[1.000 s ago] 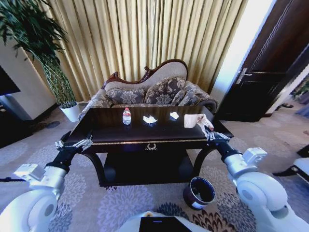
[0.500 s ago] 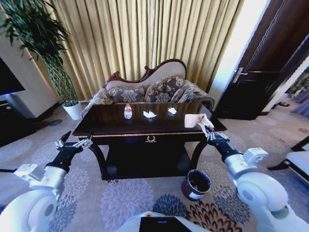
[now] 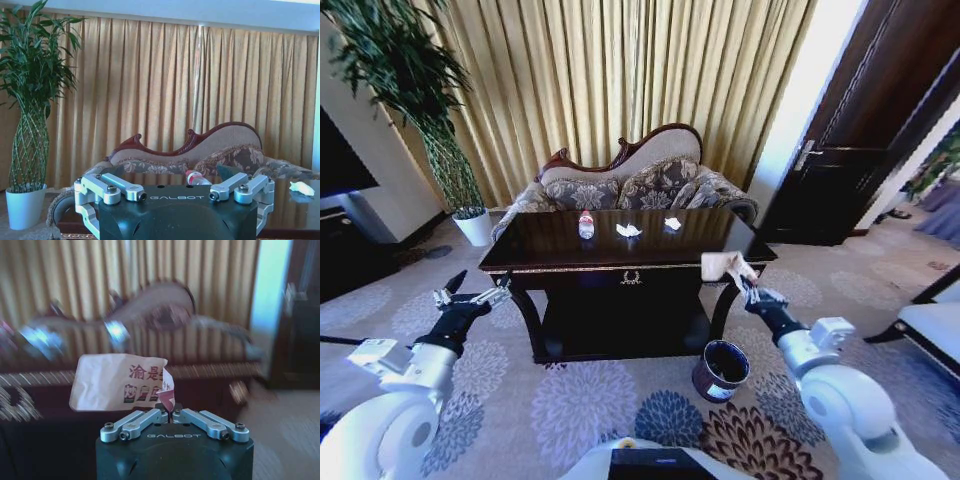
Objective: Move to the front of the table and place the trash on the table into the trash bin.
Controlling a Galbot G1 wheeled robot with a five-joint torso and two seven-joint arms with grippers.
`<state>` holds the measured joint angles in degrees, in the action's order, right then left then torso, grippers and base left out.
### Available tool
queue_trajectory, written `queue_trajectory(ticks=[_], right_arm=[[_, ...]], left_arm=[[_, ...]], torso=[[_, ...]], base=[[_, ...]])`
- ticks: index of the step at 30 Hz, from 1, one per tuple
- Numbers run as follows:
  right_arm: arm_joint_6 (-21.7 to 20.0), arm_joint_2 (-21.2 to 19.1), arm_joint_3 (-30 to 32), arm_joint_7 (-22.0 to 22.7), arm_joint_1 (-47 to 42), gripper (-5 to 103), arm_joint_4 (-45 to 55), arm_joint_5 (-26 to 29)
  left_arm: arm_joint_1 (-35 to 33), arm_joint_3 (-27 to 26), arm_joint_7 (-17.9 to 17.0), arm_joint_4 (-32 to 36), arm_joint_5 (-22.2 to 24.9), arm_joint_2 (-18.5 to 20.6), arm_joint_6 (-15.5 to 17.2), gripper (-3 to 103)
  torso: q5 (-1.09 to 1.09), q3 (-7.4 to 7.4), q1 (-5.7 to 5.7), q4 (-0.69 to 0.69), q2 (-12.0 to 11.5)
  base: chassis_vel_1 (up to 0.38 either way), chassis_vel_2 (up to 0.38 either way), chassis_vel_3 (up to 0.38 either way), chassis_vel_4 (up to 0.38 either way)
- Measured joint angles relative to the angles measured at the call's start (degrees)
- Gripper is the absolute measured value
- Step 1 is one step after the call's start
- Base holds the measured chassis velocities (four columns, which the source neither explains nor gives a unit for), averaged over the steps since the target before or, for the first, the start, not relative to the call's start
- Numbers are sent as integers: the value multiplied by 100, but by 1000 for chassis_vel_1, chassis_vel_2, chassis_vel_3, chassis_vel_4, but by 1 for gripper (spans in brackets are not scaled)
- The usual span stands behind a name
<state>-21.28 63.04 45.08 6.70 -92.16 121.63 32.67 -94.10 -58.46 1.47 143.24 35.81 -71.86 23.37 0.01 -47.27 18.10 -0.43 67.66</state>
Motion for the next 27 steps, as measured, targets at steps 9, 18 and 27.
queue_trajectory(ticks=[9, 18, 27], right_arm=[[246, 14, -303, -42, 826, 0, -2094, -551], [411, -140, -843, 121, 1843, 0, -4165, -827], [569, -82, -1421, 423, 2627, 0, -5452, -1104]], left_arm=[[28, 50, 4, 0, -10, -12, 1, 100], [-37, 24, 4, 0, -11, -9, 1, 100], [-70, 24, -1, 0, -17, -9, 9, 100]], torso=[[0, 1, -2, 1, 1], [0, 1, -1, 0, 1], [-1, 1, -2, 1, 1]], base=[[0, 0, 0, 0], [0, 0, 0, 0], [0, 0, 0, 0]])
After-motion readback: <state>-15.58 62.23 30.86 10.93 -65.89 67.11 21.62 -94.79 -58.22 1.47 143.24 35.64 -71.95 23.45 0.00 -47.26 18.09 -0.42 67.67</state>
